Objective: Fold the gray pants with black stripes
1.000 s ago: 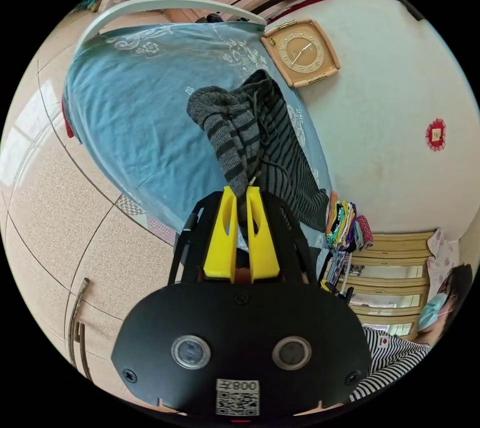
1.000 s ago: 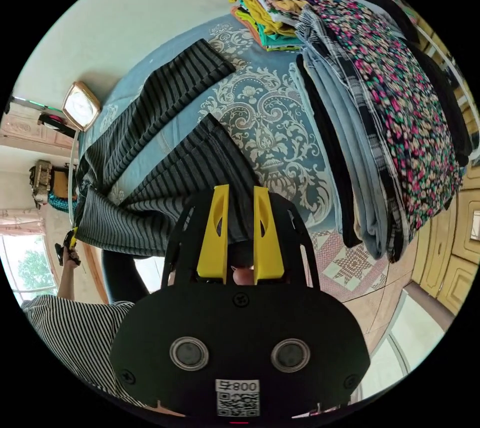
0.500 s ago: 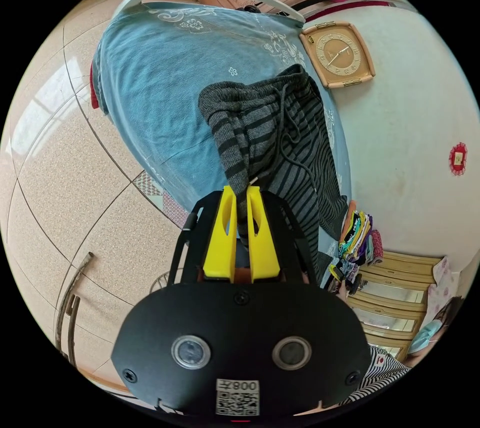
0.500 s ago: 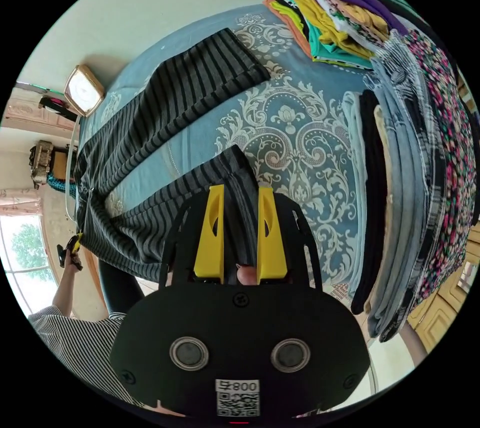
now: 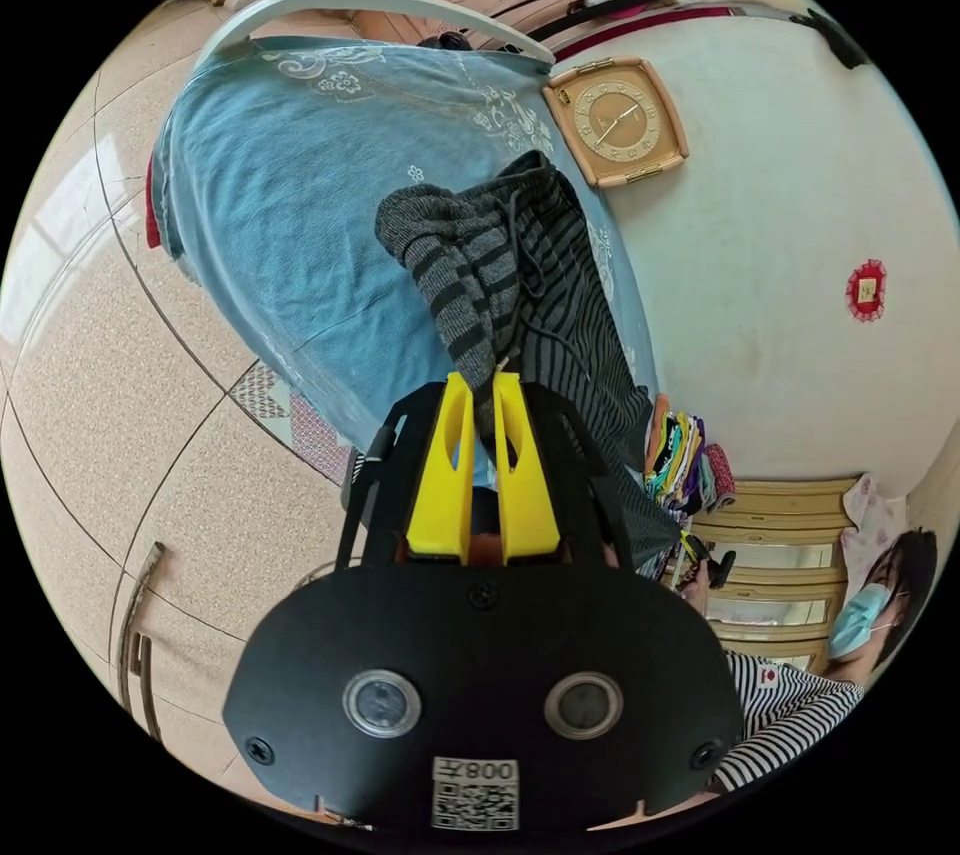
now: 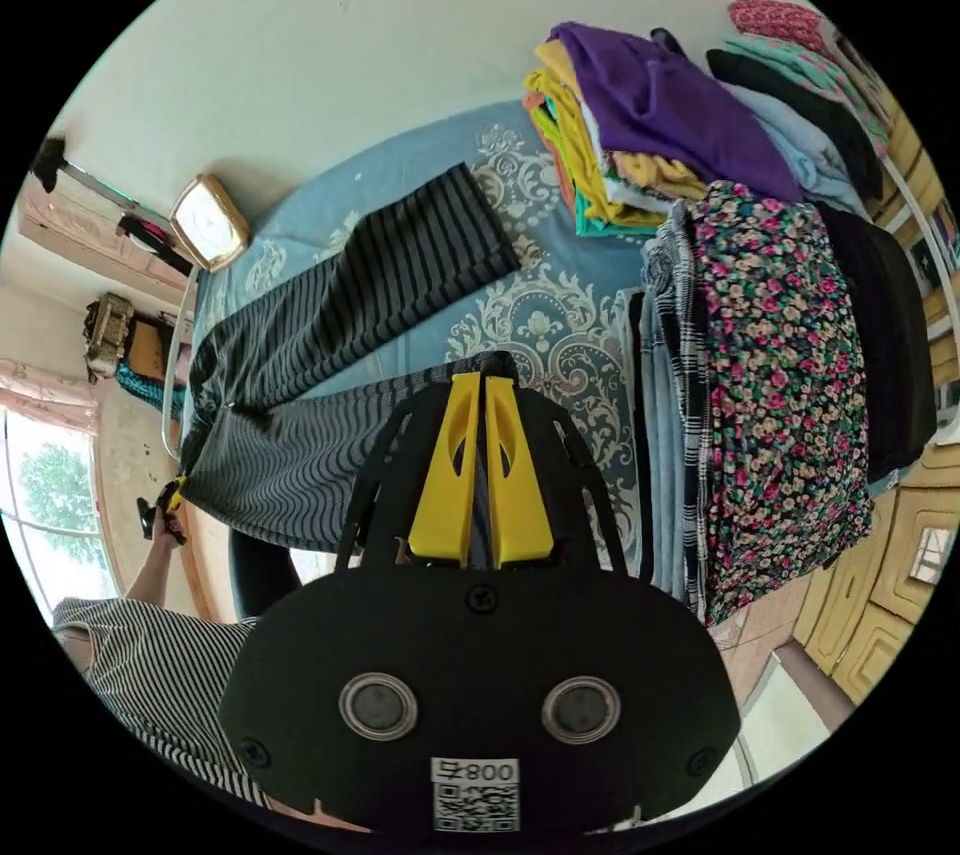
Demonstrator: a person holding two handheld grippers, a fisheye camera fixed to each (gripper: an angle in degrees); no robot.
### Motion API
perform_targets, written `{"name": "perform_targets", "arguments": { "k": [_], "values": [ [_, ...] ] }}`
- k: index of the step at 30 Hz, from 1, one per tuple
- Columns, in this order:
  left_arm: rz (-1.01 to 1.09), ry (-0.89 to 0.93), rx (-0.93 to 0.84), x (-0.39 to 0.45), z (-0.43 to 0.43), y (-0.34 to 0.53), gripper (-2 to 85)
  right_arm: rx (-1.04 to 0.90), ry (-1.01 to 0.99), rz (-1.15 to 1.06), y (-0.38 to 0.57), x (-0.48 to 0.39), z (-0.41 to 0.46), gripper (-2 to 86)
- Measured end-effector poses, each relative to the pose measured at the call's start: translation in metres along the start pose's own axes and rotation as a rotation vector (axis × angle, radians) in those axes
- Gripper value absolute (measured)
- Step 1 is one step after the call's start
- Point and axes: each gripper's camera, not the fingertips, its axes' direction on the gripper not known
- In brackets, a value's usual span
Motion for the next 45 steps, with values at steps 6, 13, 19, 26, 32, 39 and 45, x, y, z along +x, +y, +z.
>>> {"name": "perform_targets", "arguments": {
  "k": [6, 13, 19, 26, 32, 39, 45],
  "values": [
    [-0.113, -0.032, -0.032, -0.021, 0.025, 0.011, 6.3, -0.223, 0.095, 0.086, -0.001, 0.023, 0.050, 0.6],
    [-0.061, -0.068, -0.002, -0.007, 0.013, 0.036, 8.3, -0.171, 0.045, 0.095, 0.056, 0.036, 0.044, 6.0],
    [-0.186, 0.039, -0.046, -0.014, 0.041, 0.057, 9.1, -0.252, 0.031, 0.073, 0.102, 0.039, 0.075, 7.8],
    [-0.227, 0.045, -0.045, 0.002, 0.057, 0.054, 7.3, -0.272, 0.046, 0.145, 0.109, 0.051, 0.094, 6.9],
    [-0.148, 0.012, -0.058, 0.042, 0.048, 0.041, 2.8, -0.332, 0.082, 0.087, 0.100, 0.048, 0.092, 1.1],
    [-0.056, 0.052, -0.064, 0.084, 0.028, 0.033, 2.3, -0.301, 0.112, -0.025, 0.102, 0.039, 0.021, -0.1],
    [-0.142, -0.001, -0.079, 0.100, 0.046, 0.036, 4.6, -0.424, 0.092, 0.097, 0.127, 0.077, 0.067, 0.0]
  ]
}}
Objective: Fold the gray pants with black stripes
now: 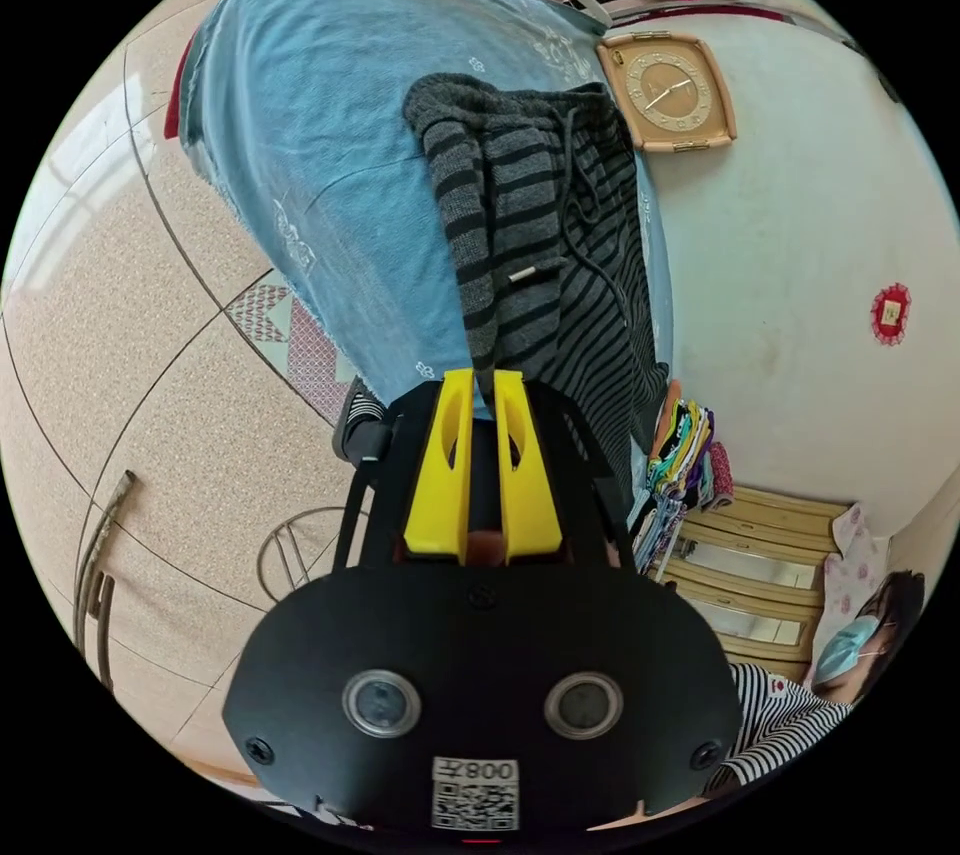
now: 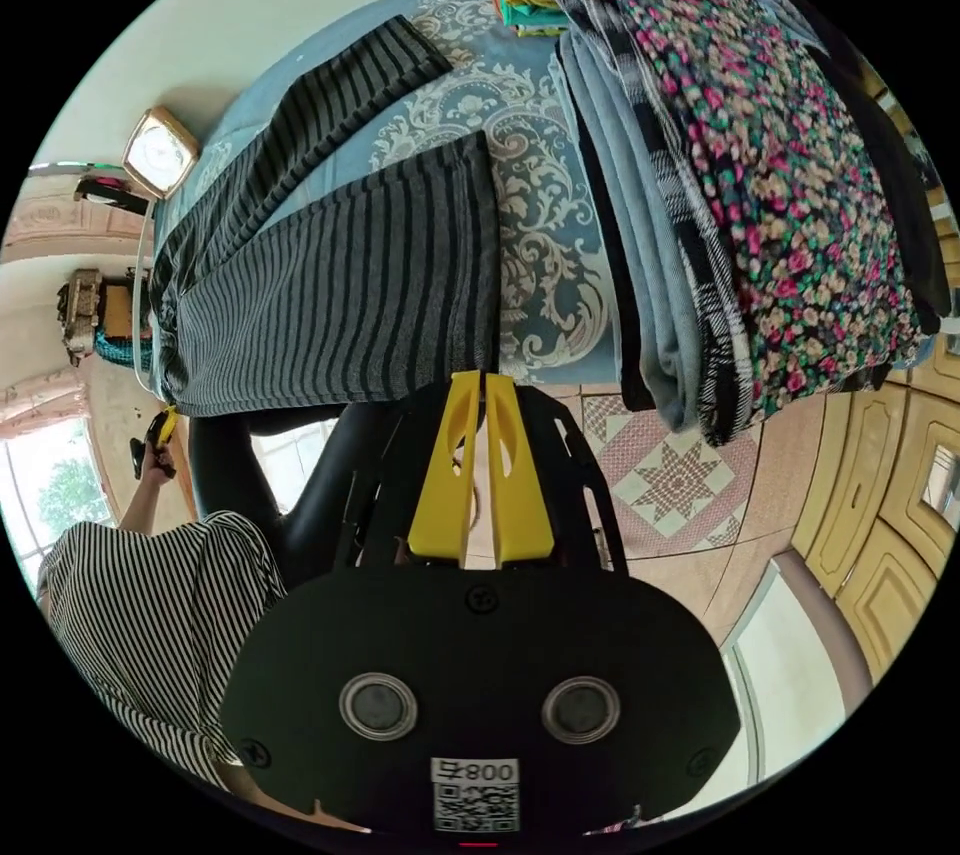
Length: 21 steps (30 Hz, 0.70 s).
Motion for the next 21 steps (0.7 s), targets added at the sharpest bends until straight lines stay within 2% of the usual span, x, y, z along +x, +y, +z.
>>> {"name": "perform_targets", "arguments": {
  "k": [3, 7, 9, 12, 14, 15, 16, 17, 19, 21],
  "values": [
    [-0.001, -0.036, 0.048, 0.020, -0.010, 0.006, 5.5, 0.044, -0.021, 0.067, 0.003, 0.006, 0.005, -0.1],
    [0.110, -0.272, 0.224, 0.080, -0.033, 0.015, 3.4, 0.276, 0.038, 0.016, 0.006, -0.019, -0.033, -0.1],
    [0.211, -0.255, 0.214, 0.114, -0.025, 0.008, 2.4, 0.335, 0.060, -0.040, -0.009, -0.039, -0.038, 0.0],
    [0.403, -0.269, 0.092, 0.181, 0.019, -0.010, 1.1, 0.289, 0.125, -0.150, -0.055, -0.078, -0.012, 0.1],
    [0.543, -0.333, -0.034, 0.232, 0.069, -0.021, 0.6, 0.161, 0.198, -0.208, -0.085, -0.097, 0.029, 0.1],
    [0.577, -0.349, -0.068, 0.243, 0.083, -0.023, 0.5, 0.026, 0.268, -0.214, -0.102, -0.103, 0.066, 0.2],
    [0.635, -0.378, -0.187, 0.259, 0.114, -0.026, 0.5, 0.161, 0.313, -0.222, -0.099, -0.110, 0.067, 0.2],
    [0.645, -0.437, -0.357, 0.266, 0.145, -0.027, 0.4, 0.194, 0.311, -0.202, -0.099, -0.111, 0.067, 0.2],
    [0.679, -0.424, -0.262, 0.284, 0.142, -0.028, 0.5, 0.147, 0.278, -0.170, -0.105, -0.106, 0.071, 0.2],
    [0.703, -0.410, -0.306, 0.299, 0.143, -0.030, 0.6, 0.123, 0.230, -0.162, -0.111, -0.100, 0.068, 0.2]
  ]
}}
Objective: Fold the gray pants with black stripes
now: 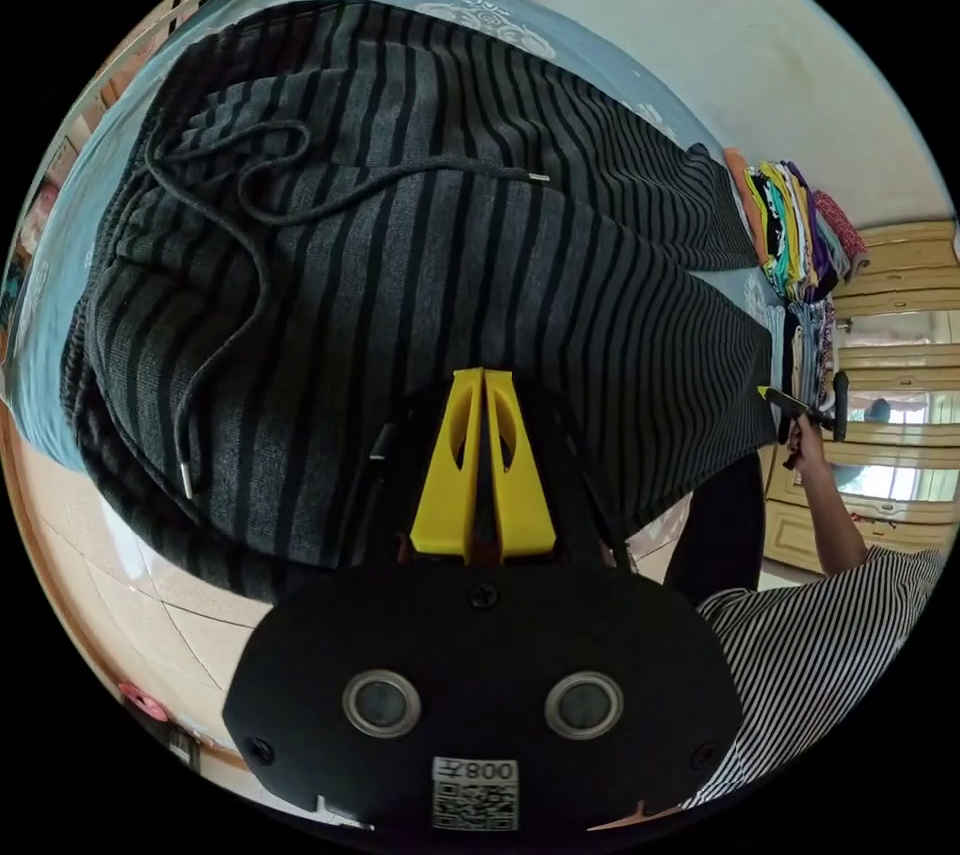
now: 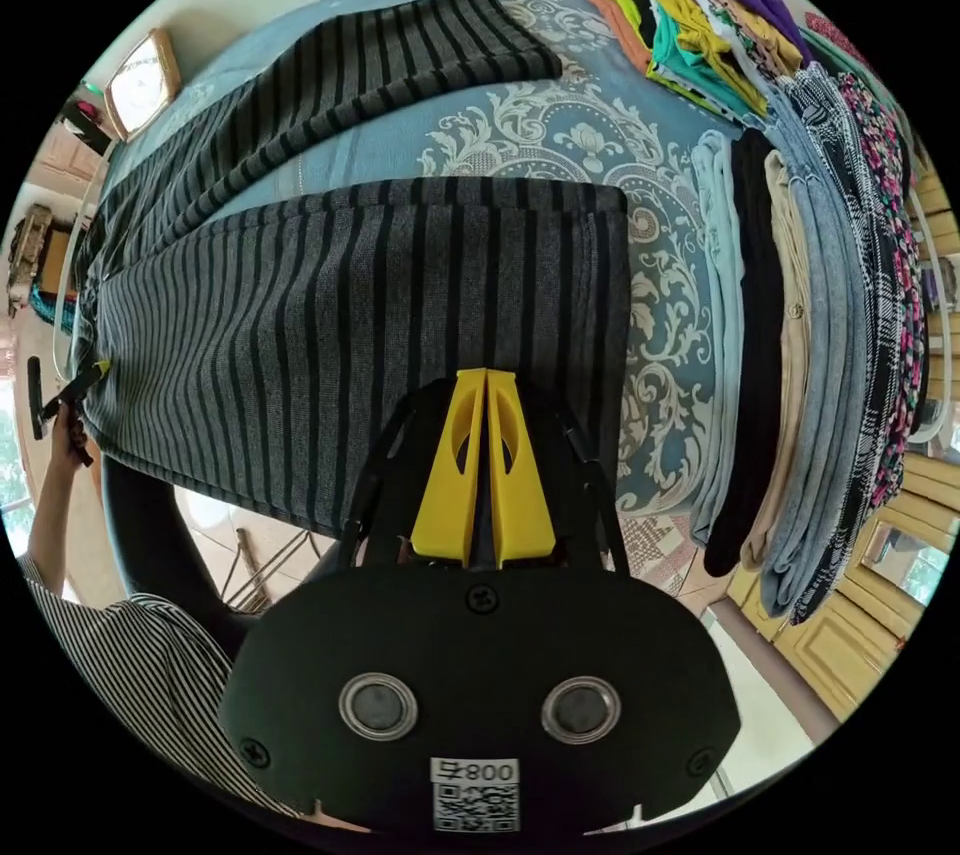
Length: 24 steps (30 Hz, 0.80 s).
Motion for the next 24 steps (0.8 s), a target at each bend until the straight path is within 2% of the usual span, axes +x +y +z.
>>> {"name": "perform_targets", "arguments": {
  "k": [7, 12, 17, 24],
  "values": [
    [0.040, -0.075, 0.194, 0.032, -0.059, -0.063, 4.8, 0.166, -0.177, -0.047, -0.053, 0.003, -0.029, 0.7],
    [-0.002, -0.002, 0.264, 0.035, -0.086, -0.141, 7.8, 0.193, -0.252, -0.106, -0.130, -0.014, -0.024, 3.4],
    [0.079, -0.049, 0.259, 0.071, -0.098, -0.235, 9.7, 0.204, -0.179, -0.071, -0.206, -0.013, -0.011, 6.3],
    [0.262, -0.199, 0.189, 0.137, -0.085, -0.335, 10.6, 0.178, -0.019, 0.129, -0.279, 0.040, 0.018, 8.2]
  ]
}}
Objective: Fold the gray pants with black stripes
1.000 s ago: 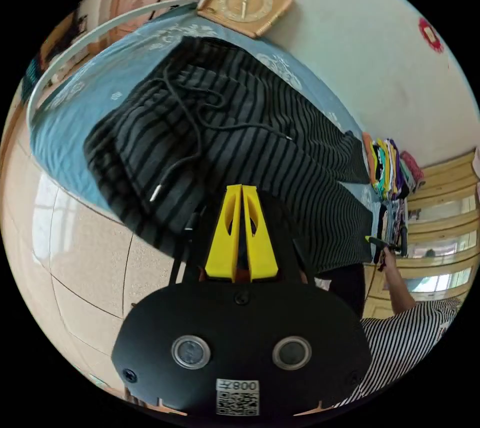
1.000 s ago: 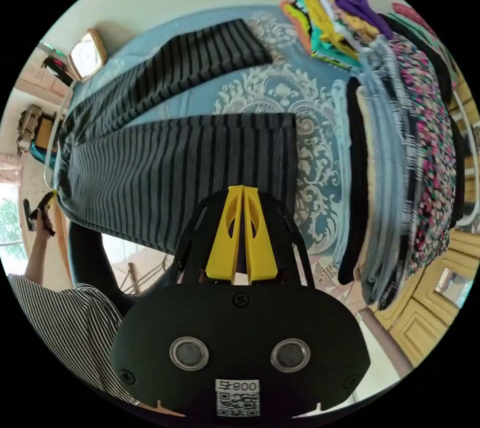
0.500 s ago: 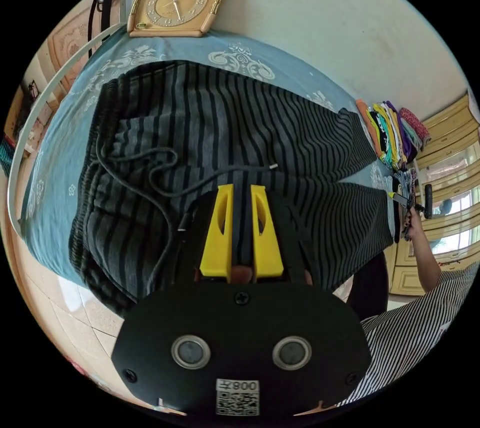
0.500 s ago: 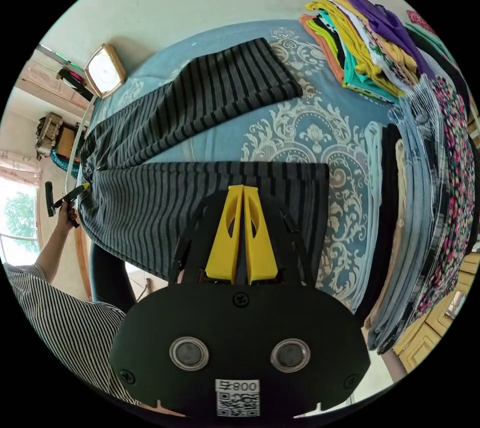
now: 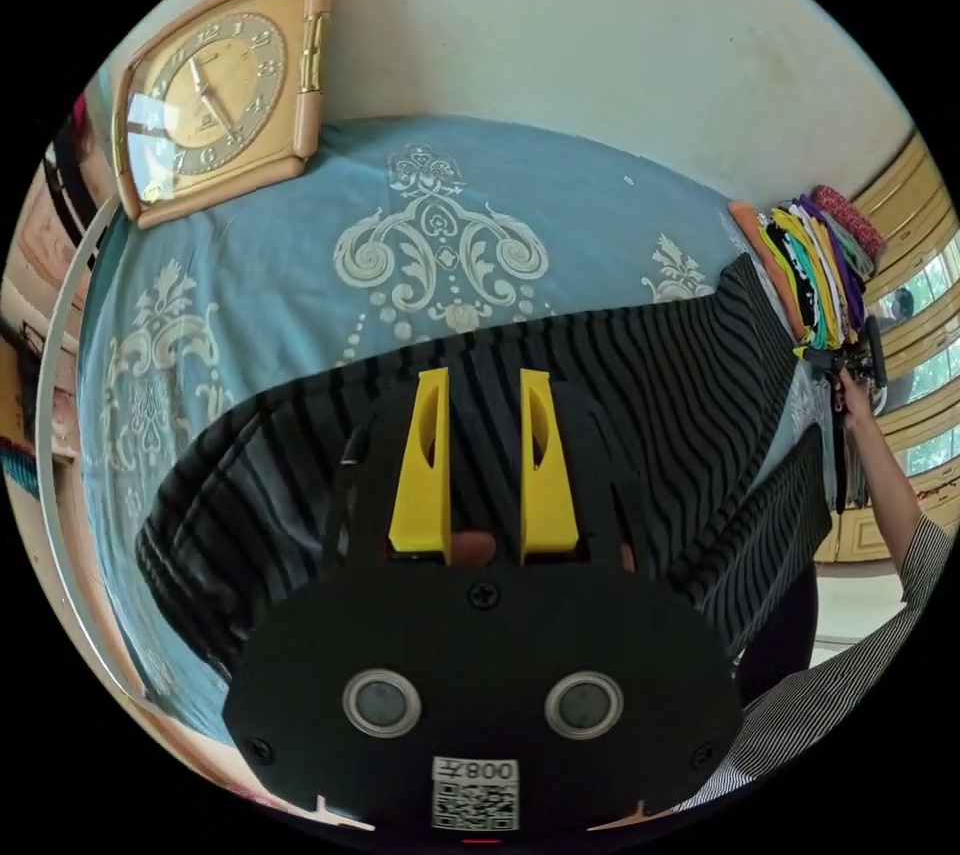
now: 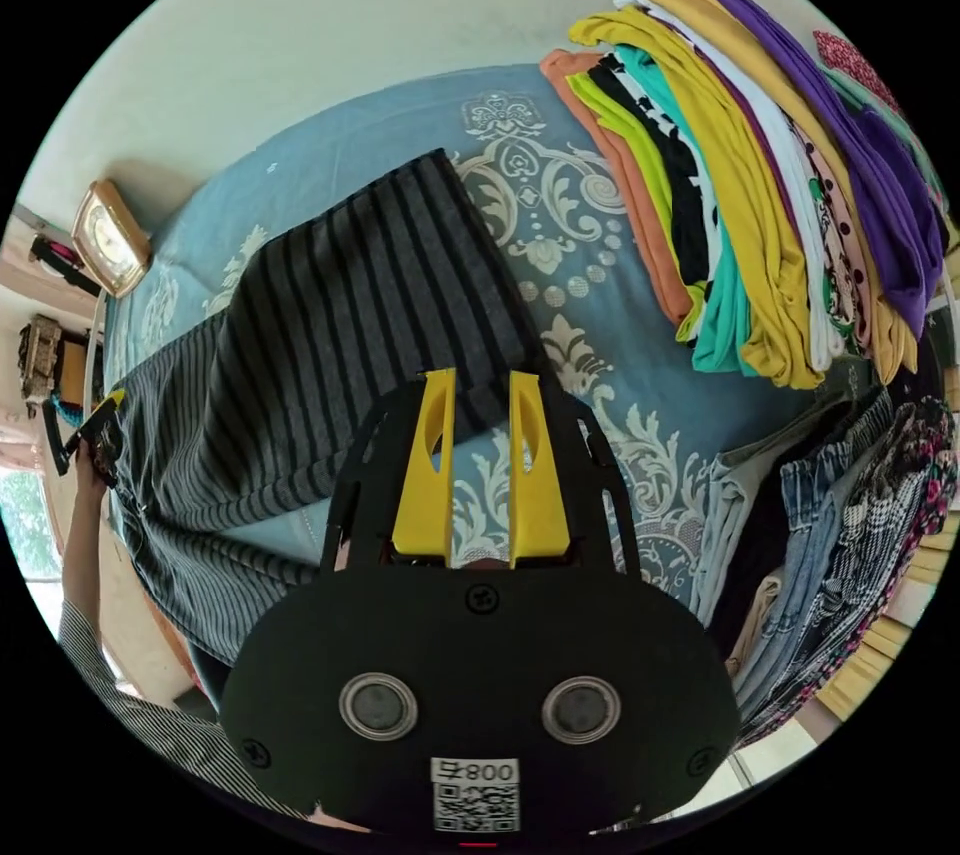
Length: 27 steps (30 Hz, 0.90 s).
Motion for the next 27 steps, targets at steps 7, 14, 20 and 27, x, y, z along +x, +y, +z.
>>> {"name": "perform_targets", "arguments": {
  "k": [7, 14, 20, 27],
  "values": [
    [0.083, -0.131, -0.100, 0.030, 0.020, -0.053, 5.9, -0.007, 0.058, -0.058, -0.027, 0.004, 0.036, 5.0],
    [0.085, -0.158, -0.032, 0.044, -0.021, -0.074, 1.7, -0.039, 0.097, -0.133, -0.039, 0.005, 0.046, 0.6],
    [0.033, -0.160, 0.028, 0.032, -0.051, -0.089, 1.3, 0.051, 0.072, -0.143, -0.015, 0.042, 0.016, 0.5],
    [-0.036, -0.167, -0.039, 0.026, -0.029, -0.091, 1.3, 0.035, -0.058, -0.116, -0.054, 0.049, 0.077, 10.2]
  ]
}}
